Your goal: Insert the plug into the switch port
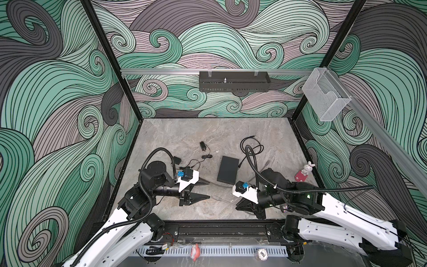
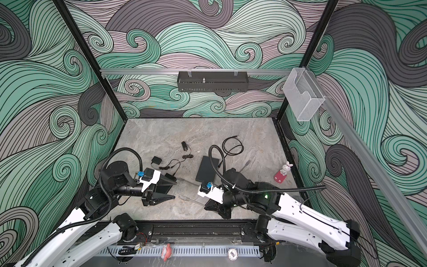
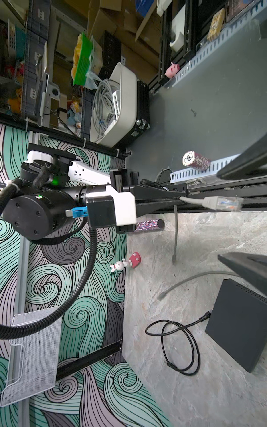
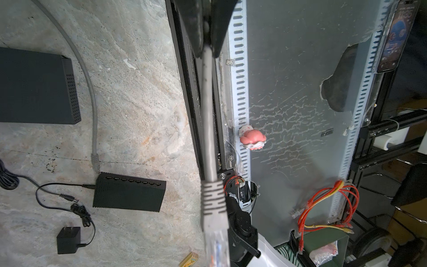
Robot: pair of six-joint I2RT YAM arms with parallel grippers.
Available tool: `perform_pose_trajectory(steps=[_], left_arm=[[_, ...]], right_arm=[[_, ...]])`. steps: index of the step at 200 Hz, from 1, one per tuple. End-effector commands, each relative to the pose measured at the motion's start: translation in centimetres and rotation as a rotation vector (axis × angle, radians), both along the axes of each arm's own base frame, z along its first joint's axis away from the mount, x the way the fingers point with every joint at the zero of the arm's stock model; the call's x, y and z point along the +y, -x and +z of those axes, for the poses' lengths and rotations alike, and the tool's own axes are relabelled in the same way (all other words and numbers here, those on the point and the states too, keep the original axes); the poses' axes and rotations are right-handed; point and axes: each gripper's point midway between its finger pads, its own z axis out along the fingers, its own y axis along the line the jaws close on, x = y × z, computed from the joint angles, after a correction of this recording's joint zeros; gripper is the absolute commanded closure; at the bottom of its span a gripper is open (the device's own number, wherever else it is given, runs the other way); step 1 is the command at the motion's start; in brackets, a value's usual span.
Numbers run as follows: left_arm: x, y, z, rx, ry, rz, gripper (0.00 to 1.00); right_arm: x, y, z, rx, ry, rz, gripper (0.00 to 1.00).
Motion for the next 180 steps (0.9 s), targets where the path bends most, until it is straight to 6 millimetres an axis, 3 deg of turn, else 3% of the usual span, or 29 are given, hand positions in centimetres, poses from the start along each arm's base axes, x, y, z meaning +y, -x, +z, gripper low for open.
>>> perform_pose_trajectory(steps=[1, 49, 180], left_arm=[[-0.3, 0.6, 0.0, 0.003, 0.004, -0.045, 0.48], [-0.8, 0.4, -0.3, 0.04, -0.012, -0.058, 0.5], [-1.0, 0.6, -0.8, 0.055, -0.037, -0.075, 0.75]], right_arm=[[0.9, 0.3, 1.9, 0.034, -0.07, 0.024, 1.0], [1.3, -0.5, 2.8, 0.037, -0.09, -0.001, 1.0], [1.7, -1.3, 2.9, 0.023, -0.081, -0.03, 1.0]])
